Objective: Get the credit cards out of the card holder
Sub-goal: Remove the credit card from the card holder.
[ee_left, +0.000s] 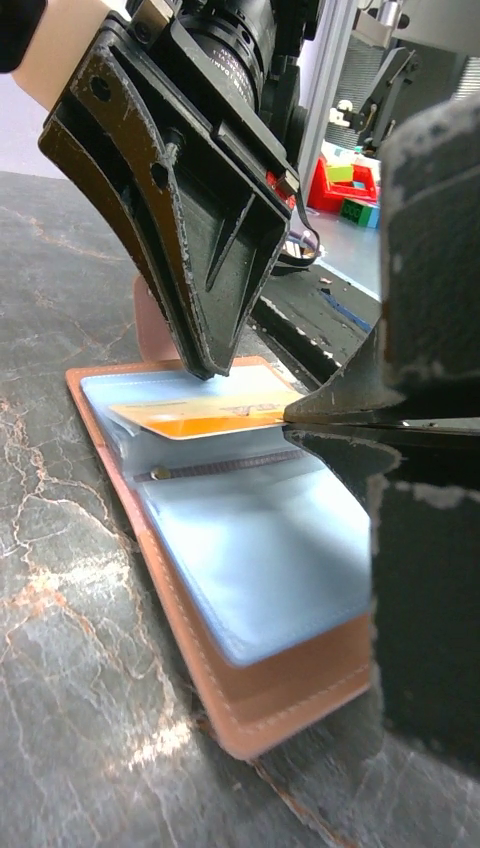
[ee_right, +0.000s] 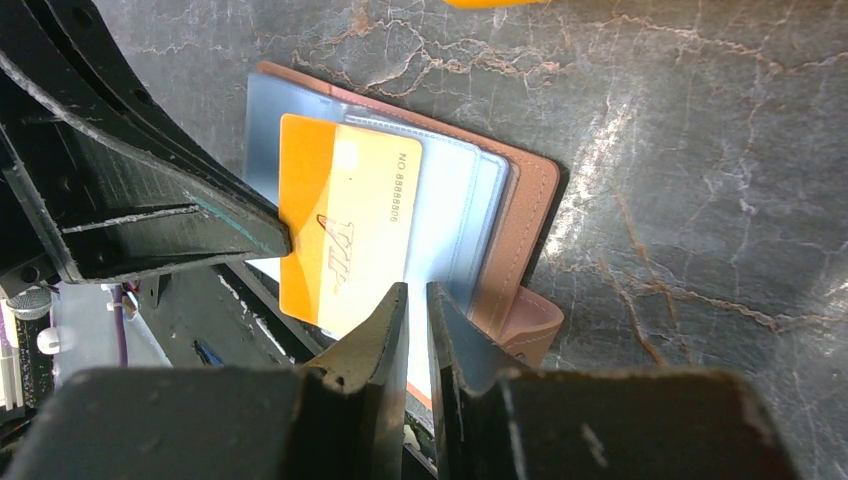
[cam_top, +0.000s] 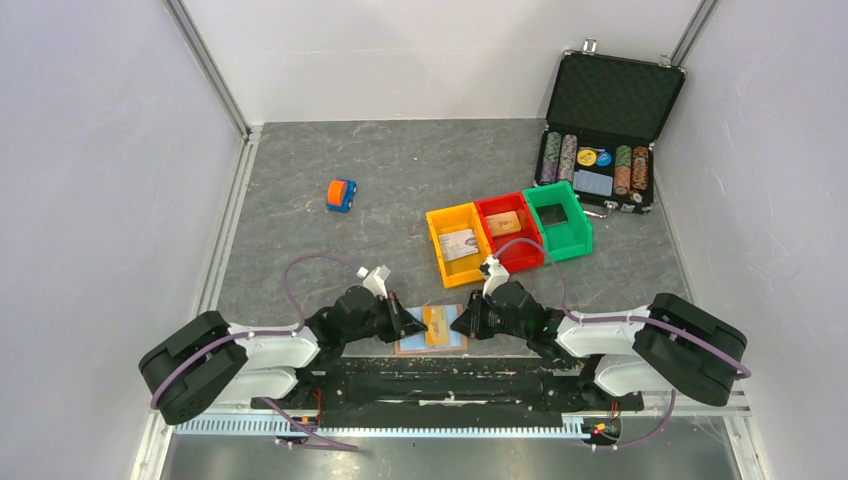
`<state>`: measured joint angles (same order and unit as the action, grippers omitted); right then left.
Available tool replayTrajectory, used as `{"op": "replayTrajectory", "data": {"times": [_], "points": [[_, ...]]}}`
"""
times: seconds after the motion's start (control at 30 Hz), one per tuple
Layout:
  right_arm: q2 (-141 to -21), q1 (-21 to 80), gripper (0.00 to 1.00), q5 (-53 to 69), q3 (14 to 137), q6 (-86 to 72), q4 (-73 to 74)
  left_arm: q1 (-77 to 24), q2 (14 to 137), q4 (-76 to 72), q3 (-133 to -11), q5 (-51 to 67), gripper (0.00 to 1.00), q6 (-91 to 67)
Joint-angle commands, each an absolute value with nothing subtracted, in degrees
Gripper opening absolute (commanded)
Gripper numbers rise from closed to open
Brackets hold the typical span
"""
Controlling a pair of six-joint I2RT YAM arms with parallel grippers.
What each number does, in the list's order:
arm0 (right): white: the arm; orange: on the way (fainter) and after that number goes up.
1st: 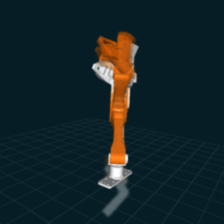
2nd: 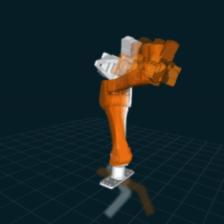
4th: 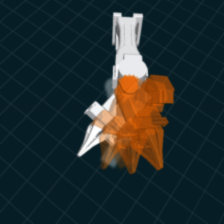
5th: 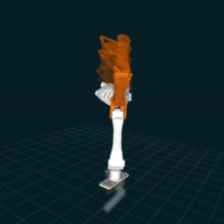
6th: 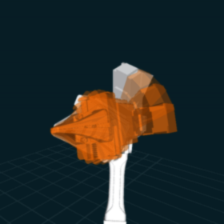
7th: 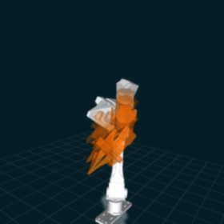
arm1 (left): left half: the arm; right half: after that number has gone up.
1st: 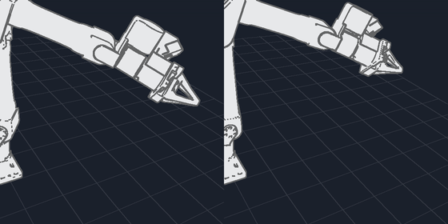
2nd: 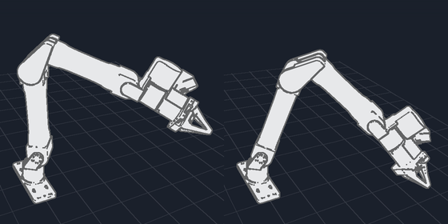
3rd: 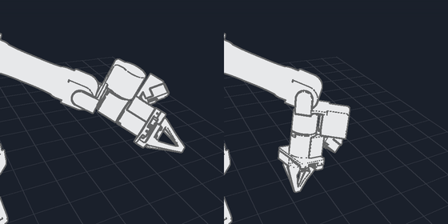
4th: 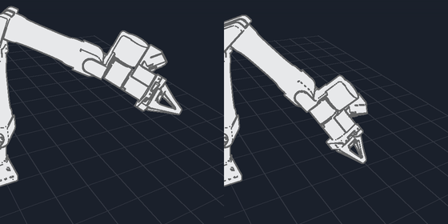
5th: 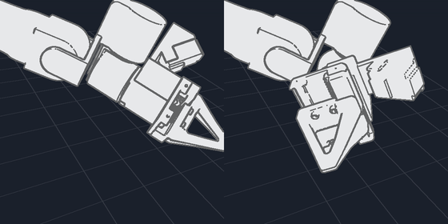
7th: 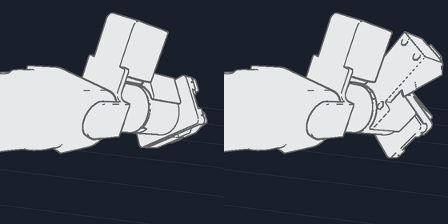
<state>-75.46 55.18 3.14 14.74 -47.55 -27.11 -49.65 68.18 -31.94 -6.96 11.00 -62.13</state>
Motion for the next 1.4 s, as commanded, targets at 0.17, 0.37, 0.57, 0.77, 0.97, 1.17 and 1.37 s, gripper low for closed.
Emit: {"op": "replayTrajectory", "data": {"times": [0.17, 0.37, 0.57, 0.77, 0.97, 1.17, 1.37], "points": [[-73.1, 55.4, 0.15, 2.6, 14.3, -45.4, -25.8, -47.9, 55.1, -16.5, -7.9, 4.4, 0.02, -57.9], [-67.1, 55.3, 0.2, 4.7, 17.1, -41.3, -25.2, -47.9, 44.3, -9.2, -7.9, 2.2, 0.02, -58.6], [-62.4, 55.0, 0.33, 6.1, 17.1, -41.9, -29.6, -47.9, 38.6, -6.8, -8.8, 3.0, 0.02, -59.9], [-63.3, 54.8, 0.55, 9.2, 15.5, -47.0, -37.3, -47.9, 35.8, -13.6, -8.3, 6.7, 0.02, -62.6], [-64.4, 54.7, 0.63, 7.7, 14.2, -50.9, -40.2, -47.9, 34.5, -18.7, -8.9, 8.2, 0.02, -63.6], [-68.3, 54.8, 0.6, 10.7, 14.2, -54.4, -45.9, -47.9, 37.5, -25.2, -8.3, 10.4, 0.02, -65.1], [-70.3, 54.1, 0.15, 14.9, 13.2, -54.6, -52.5, -47.9, 37.7, -24.3, -8.5, 10.7, 0.03, -64.4]]}}
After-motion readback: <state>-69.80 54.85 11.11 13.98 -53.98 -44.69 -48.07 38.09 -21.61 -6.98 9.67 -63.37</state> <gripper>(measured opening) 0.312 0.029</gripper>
